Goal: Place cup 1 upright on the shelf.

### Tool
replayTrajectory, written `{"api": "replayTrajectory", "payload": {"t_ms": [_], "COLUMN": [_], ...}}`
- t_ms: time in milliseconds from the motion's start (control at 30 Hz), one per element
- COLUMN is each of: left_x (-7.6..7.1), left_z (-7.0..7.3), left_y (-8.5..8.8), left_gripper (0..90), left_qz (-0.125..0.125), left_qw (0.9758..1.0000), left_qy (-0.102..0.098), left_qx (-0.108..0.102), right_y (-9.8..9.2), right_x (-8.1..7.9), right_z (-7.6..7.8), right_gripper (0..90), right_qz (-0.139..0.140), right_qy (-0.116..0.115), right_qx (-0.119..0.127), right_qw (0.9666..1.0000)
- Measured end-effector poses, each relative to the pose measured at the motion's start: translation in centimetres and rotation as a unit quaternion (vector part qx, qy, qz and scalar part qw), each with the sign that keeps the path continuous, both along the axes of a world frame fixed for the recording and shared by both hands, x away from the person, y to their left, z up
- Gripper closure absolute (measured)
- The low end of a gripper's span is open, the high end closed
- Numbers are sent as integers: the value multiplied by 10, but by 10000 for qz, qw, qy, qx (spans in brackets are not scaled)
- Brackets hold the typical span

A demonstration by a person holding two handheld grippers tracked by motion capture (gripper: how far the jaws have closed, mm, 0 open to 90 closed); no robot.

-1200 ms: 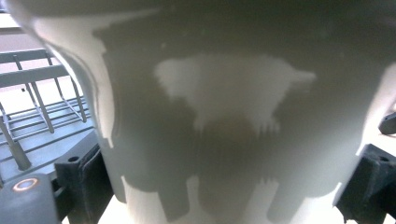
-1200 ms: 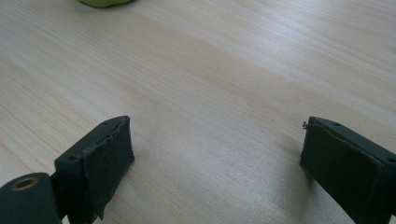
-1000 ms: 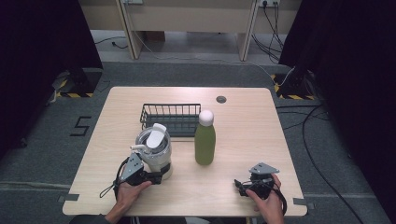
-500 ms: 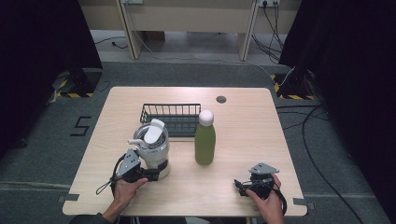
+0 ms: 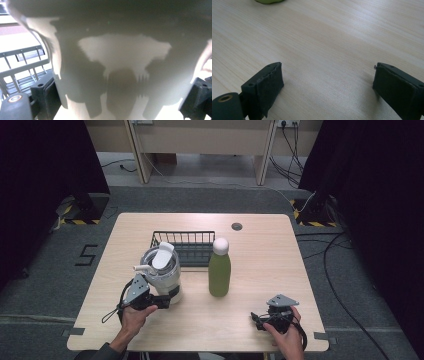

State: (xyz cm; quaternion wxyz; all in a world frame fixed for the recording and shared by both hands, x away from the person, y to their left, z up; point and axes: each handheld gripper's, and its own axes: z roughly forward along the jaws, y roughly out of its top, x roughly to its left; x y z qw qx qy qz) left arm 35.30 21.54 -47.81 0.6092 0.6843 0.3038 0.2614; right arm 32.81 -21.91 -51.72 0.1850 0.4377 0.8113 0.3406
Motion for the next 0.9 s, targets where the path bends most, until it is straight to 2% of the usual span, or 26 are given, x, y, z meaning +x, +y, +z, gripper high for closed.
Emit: {"api": "replayTrajectory", "payload": {"t_ms": [167,300,500,900], "left_x": [6,11,18,44], "left_z": [10,19,31,65], "left_y": [4,9,14,19], "left_gripper": [101,101,101,101], "left_qz": [43,91,183,324], "left_qw": [9999,9999,9996,9991], "left_qy": [-64,-100,-184,-288], "left_qx": [67,21,60,7], "right_y": [0,0,0,0], "right_x": [0,0,0,0], "right_z": [0,0,0,0], "right_gripper": [94,94,94,94], "right_qz": [0,-1,0,9], "right_qy": [1,1,2,-7], "right_qx": [0,1,2,-5], "right_qw": [10000,10000,10000,10000]}}
